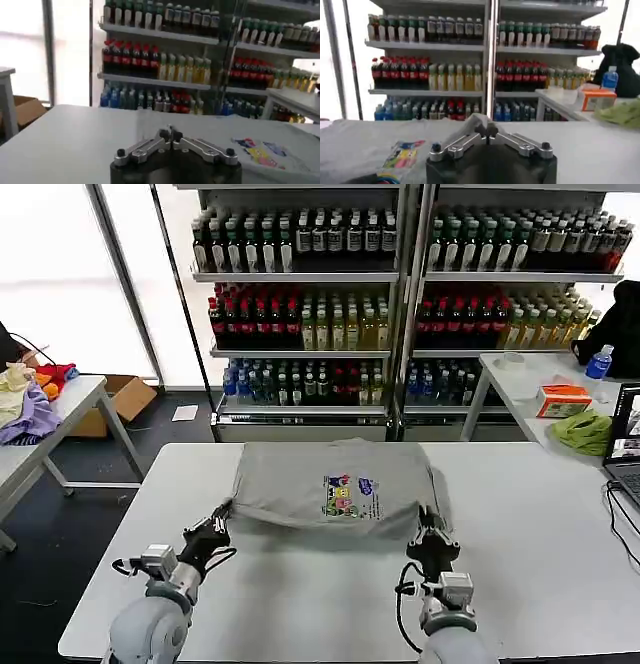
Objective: Fold and organize the clothes.
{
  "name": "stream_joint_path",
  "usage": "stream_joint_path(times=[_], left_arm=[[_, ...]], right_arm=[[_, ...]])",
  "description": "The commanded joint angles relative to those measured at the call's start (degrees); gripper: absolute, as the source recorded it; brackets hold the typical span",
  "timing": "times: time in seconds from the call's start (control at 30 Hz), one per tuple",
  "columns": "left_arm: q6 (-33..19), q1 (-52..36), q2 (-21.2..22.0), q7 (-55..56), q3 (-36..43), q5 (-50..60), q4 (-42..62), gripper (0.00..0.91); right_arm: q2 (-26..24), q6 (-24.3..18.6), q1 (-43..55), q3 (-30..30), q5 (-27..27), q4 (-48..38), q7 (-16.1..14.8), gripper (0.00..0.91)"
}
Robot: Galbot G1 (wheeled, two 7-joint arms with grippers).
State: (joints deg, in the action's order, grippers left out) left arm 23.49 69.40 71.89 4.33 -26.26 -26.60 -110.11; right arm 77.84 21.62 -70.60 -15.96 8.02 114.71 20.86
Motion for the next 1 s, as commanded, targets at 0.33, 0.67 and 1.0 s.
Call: stream_joint_path(times=[0.33,0.67,1.0], left_arm=[[-0.5,-9.4,0.1,0.0,2.2,-0.6,11.2,0.0],[-0.4,-10.7,0.2,0.1,2.6,-0.5,13.6,0.0],[0.1,-12.2,0.2,-0.1,3.9,-0.4,17.0,0.0]], right_arm=[[0.2,1.6,11.6,0.5,1.7,-10.4,-0.9,0.0],[0.9,3.6,15.2,1.0,2.3,-13.8,-1.8,0.0],[1.1,4.5,15.4,1.2,3.7,-16.2,-2.1,0.0]])
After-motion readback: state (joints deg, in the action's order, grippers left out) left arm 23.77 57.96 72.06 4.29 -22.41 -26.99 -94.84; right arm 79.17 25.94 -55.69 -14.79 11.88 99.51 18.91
